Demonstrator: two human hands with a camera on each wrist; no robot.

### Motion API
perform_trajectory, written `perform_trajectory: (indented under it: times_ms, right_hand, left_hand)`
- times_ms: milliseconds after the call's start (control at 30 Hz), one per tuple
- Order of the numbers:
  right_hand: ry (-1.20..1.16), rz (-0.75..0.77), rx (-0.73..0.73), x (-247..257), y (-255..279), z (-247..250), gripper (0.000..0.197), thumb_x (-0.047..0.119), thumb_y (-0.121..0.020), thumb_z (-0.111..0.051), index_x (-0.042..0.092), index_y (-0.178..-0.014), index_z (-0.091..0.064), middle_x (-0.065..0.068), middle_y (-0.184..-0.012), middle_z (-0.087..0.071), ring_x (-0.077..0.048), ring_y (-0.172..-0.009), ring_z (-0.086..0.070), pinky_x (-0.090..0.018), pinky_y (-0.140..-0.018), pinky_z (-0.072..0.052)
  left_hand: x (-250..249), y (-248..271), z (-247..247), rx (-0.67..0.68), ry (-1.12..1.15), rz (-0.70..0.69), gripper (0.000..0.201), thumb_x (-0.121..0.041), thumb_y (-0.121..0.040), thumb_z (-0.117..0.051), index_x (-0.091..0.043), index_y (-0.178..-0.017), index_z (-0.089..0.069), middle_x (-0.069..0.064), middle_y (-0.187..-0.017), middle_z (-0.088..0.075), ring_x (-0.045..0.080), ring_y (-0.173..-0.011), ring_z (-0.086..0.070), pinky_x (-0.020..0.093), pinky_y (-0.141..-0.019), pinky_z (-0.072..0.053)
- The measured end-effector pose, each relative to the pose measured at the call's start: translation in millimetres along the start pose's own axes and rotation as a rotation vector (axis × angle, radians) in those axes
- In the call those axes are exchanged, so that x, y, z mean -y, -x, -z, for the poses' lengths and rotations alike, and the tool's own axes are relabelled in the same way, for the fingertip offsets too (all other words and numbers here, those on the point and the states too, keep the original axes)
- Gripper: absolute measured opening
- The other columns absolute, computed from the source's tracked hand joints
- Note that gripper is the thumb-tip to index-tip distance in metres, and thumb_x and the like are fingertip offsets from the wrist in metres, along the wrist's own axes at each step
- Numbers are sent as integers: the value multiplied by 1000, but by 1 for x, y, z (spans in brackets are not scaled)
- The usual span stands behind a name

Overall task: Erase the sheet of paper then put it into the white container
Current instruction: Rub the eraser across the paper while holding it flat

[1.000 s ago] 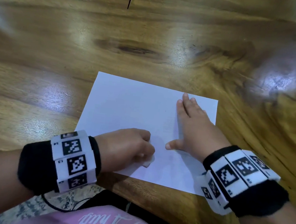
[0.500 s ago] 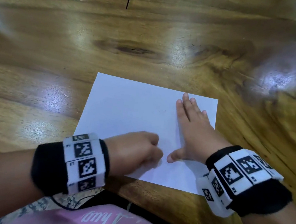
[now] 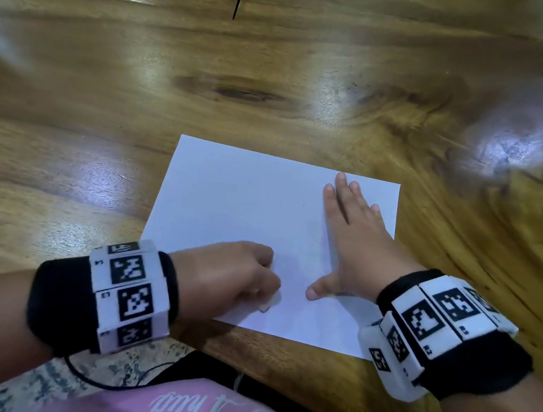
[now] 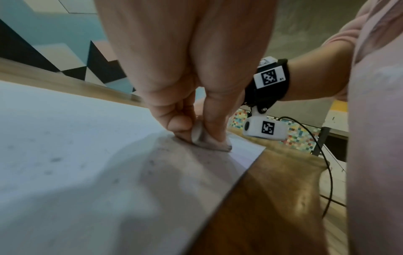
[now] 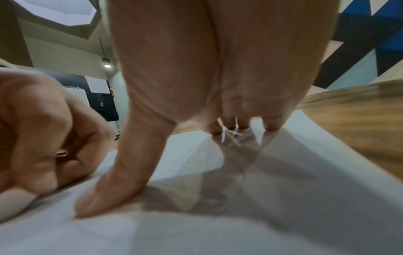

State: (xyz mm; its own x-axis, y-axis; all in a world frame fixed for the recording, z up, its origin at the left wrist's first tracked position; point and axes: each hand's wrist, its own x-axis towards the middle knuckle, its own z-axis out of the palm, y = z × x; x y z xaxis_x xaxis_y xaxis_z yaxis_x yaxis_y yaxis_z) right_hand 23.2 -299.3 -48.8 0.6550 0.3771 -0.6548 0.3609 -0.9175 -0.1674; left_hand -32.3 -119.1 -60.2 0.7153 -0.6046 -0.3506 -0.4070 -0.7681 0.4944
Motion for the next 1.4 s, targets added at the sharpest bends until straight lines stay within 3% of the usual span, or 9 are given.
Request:
perform_trajectory:
  times_ms: [267,467,600,700,800,967,1100,1200,1400]
  right_hand:
    - [0,4,11,1,2,2,143,57,-62,-78,9,-143,29,-6,-147,43,-21,-138,34,-42,-118,8]
    - [-2,2,11,1,3,3,142,57,-62,-77,10,-143,29,-5,-147,43,-20,-138,34,-42,-118,8]
    - [15,-8,13,1,1,2,143,58,-62,-77,9,-142,30,-5,-147,43,-21,-138,34,-42,-118,8]
    - [24,-14,13,2,0,1,144,60,-61,-77,8,-142,31,-6,-146,43,-21,-138,34,-42,-118,9]
    - [22,-12,11,2,0,0,145,60,-61,-77,9,-142,31,-5,-146,44,-21,-138,35,-42,-118,10]
    - [-2,0,0,0,0,-1,144,59,-61,-78,10,-142,31,-4,-147,43,-20,-138,35,-41,-118,10]
    - [-3,5,1,0,1,0,143,59,-62,-77,10,-142,31,-4,-146,44,-20,-138,35,-42,-118,9]
    - [5,2,2,1,1,0,143,58,-62,-77,10,-142,31,-5,-146,44,-20,-138,35,-41,-118,10]
    - [-8,1,-4,0,0,-1,144,58,-61,-78,11,-142,31,-3,-146,44,-19,-138,35,-41,-118,10]
  left_hand:
    - [-1,-46,31,-119,190,60,14,-12,-84,-53,-2,-93,-58,2,-80,-42,19,-70,-43,26,-62,-27]
    - [7,4,-1,23,-132,-75,14,-27,-67,-61,-17,-60,-52,0,-69,-52,26,-72,-52,39,-63,-36]
    - [19,-2,13,-46,64,-25,8,-19,-76,-61,-13,-71,-63,-5,-68,-46,16,-65,-46,13,-59,-28]
    - [22,-28,42,-226,124,83,14,-27,-76,-66,-15,-82,-66,0,-77,-50,16,-70,-48,20,-64,-31]
    - [15,-48,46,-217,94,120,15,-23,-79,-63,-15,-92,-65,1,-86,-51,17,-77,-48,25,-70,-36]
    - [17,-9,19,-161,111,-30,16,-16,-80,-63,-18,-65,-57,-4,-73,-43,15,-63,-43,23,-59,-34]
    - [20,18,8,-51,120,-17,12,-14,-81,-59,-19,-70,-60,-5,-77,-46,15,-65,-51,27,-60,-43]
    - [22,-6,23,-178,124,-4,20,-25,-81,-54,-14,-64,-57,-3,-72,-44,17,-60,-49,21,-59,-36]
    - [19,-38,32,-231,104,10,7,-10,-80,-57,-10,-73,-59,2,-77,-44,20,-67,-43,22,-62,-28]
